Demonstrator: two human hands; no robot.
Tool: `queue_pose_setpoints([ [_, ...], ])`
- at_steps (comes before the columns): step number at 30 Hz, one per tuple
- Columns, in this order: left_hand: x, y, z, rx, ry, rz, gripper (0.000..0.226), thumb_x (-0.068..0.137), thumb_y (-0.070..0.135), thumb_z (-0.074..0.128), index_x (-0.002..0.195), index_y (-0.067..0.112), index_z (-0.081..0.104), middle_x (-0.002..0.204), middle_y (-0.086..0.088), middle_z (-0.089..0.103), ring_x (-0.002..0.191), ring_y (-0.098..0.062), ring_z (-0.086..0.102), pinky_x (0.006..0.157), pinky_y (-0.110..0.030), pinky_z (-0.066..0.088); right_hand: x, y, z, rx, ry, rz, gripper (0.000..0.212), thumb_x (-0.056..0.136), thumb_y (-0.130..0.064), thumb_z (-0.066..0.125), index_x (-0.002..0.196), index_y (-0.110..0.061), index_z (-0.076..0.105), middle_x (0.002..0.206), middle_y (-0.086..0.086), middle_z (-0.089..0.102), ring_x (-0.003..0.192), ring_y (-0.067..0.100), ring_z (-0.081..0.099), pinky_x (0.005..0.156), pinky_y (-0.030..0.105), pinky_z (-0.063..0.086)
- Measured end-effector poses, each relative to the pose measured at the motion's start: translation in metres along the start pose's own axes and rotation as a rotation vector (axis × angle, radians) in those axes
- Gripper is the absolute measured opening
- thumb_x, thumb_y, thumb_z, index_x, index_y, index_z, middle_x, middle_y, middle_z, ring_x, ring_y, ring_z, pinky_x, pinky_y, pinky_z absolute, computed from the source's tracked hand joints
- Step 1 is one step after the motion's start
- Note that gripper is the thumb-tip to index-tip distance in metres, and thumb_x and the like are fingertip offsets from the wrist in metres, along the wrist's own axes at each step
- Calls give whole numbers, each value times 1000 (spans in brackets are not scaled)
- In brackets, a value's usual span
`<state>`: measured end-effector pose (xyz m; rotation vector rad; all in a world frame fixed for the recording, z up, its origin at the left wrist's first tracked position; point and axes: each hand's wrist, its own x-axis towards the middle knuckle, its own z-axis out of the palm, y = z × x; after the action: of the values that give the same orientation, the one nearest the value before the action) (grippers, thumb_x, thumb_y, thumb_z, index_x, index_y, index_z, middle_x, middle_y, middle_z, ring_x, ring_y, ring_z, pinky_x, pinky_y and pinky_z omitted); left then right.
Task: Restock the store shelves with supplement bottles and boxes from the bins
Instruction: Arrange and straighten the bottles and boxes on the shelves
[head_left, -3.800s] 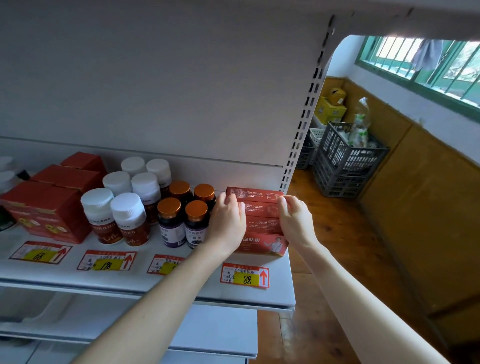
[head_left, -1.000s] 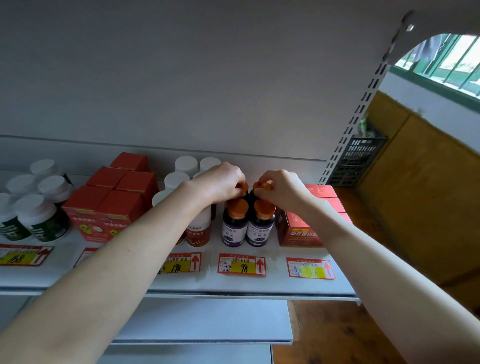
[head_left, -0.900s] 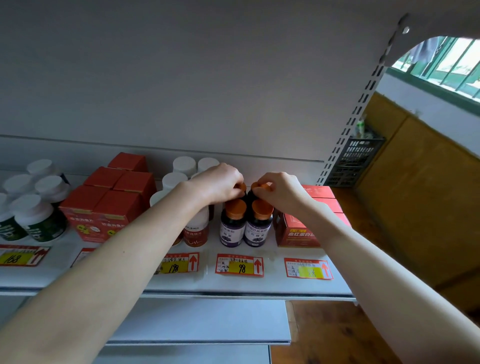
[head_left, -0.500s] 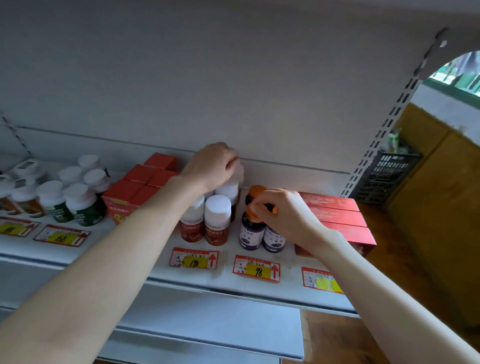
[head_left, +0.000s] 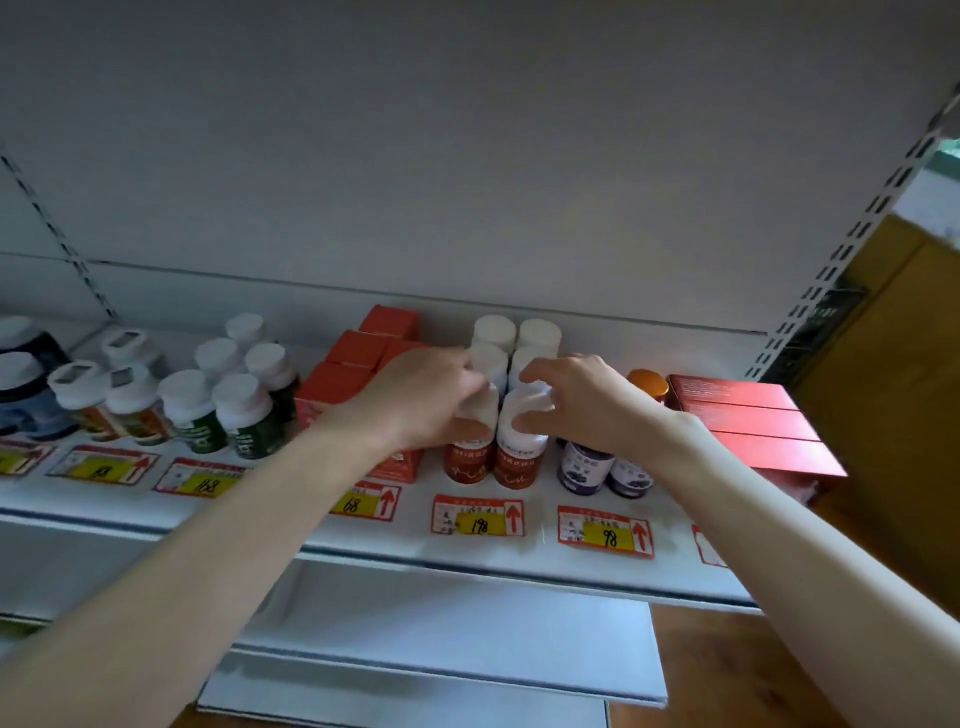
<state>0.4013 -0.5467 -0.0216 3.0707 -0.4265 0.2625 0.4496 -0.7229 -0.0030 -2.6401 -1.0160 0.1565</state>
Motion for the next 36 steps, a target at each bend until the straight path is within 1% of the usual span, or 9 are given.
queue_pose_setpoints([
  [5,2,-11,10,-116,38,66,31,86,35,60,105,11,65,103,-7,57,97,-24,54,78,-35,43,-3,-12,7,1,19,55,37,85,-29,63,120,-18,56,108,3,63,82,12,48,65,17,34],
  [8,3,-15,13,-172,28,95,34,86,35,61,111,11,65,110,-8,58,101,-25,54,83,-38,43,-5,-16,8,19,35,95,38,86,-26,63,122,-18,56,102,2,59,81,10,46,63,13,32],
  [13,1,-18,9,-225,17,118,35,86,39,58,108,11,65,107,-6,56,99,-23,53,80,-35,43,-5,-18,7,48,8,174,44,84,-34,64,125,-22,54,104,3,59,84,12,49,70,20,39],
  [18,20,-27,-8,-267,147,-5,33,91,34,51,97,4,62,89,-6,54,85,-24,55,71,-34,43,17,-3,-7,135,161,301,39,84,-34,63,119,-18,57,111,9,62,95,24,60,82,32,50],
  [22,47,-20,-8,-292,10,-109,33,86,35,58,94,4,62,82,-6,58,78,-22,57,58,-30,40,44,5,-8,94,73,319,44,84,-30,64,122,-9,55,116,13,56,89,21,50,70,27,41],
  [25,58,-15,-6,-250,-92,-132,33,83,38,61,92,6,61,77,-2,55,75,-19,53,57,-28,36,53,7,-7,121,18,326,45,80,-31,69,118,-8,57,104,8,53,86,18,47,56,21,36],
  [30,63,-20,0,-232,-92,-135,19,83,26,58,81,8,58,64,4,43,69,-17,48,48,-24,28,57,6,-5,99,18,293,35,80,-27,68,110,-8,63,94,5,49,84,19,47,57,25,36],
  [32,62,-23,2,-239,-83,-133,19,82,25,59,77,6,57,67,-1,50,69,-19,50,50,-26,29,57,6,-4,126,27,273,32,80,-25,69,106,-7,65,91,5,49,81,19,47,58,26,37],
  [36,63,-26,5,-229,-93,-120,25,82,29,60,89,5,62,84,-8,60,76,-20,54,60,-27,34,56,7,-3,142,12,266,32,80,-26,69,105,-6,65,93,5,49,83,19,48,68,26,39],
])
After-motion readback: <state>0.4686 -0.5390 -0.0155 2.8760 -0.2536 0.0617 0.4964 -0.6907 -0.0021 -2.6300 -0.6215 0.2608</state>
